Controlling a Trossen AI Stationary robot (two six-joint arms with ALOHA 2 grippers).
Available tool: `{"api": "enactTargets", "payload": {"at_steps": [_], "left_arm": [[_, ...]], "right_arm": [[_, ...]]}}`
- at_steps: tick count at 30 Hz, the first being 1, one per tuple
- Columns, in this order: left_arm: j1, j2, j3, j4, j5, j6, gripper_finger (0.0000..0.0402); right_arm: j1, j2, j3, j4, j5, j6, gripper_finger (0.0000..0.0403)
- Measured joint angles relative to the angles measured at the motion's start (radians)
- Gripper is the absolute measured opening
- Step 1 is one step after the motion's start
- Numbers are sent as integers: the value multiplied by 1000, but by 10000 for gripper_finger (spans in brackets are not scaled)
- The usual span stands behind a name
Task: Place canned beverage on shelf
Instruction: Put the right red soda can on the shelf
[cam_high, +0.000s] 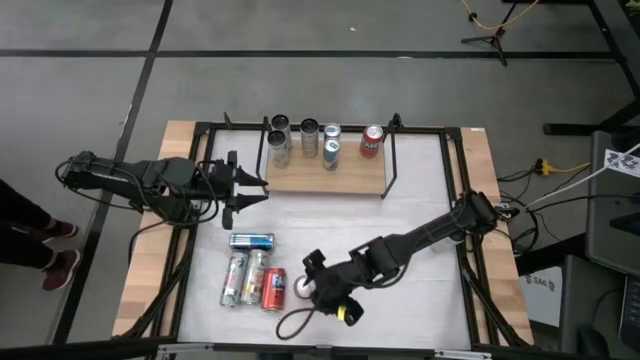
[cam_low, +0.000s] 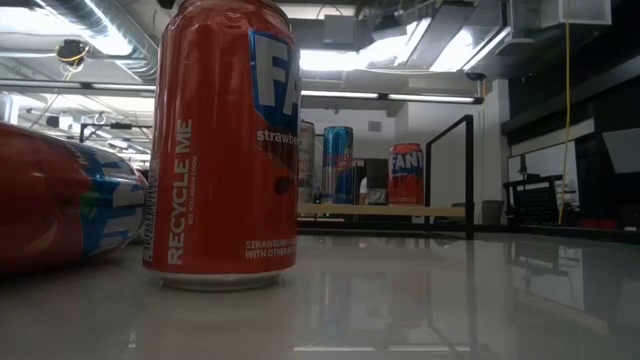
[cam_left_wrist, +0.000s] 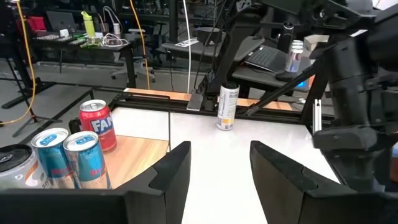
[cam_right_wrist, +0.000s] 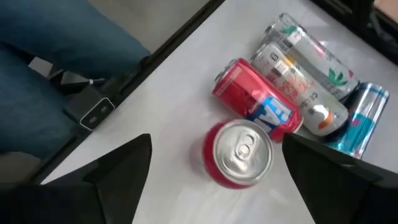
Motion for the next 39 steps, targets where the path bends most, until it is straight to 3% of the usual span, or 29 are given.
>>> {"api": "enactTargets", "payload": {"at_steps": [9, 21, 29, 39], "left_arm": [[0, 4, 0, 0, 0, -4, 158], [0, 8, 0, 0, 0, -4, 158], [0, 8, 0, -2, 0, -4, 158], [0, 8, 0, -6, 0, -4, 158]], "right_arm": [[1, 0, 0, 74, -6, -4, 356], [-1, 8, 0, 29, -33, -123, 356], [-32, 15, 0, 32, -198, -354, 356], [-109, 16, 0, 33, -306, -540, 356]]}}
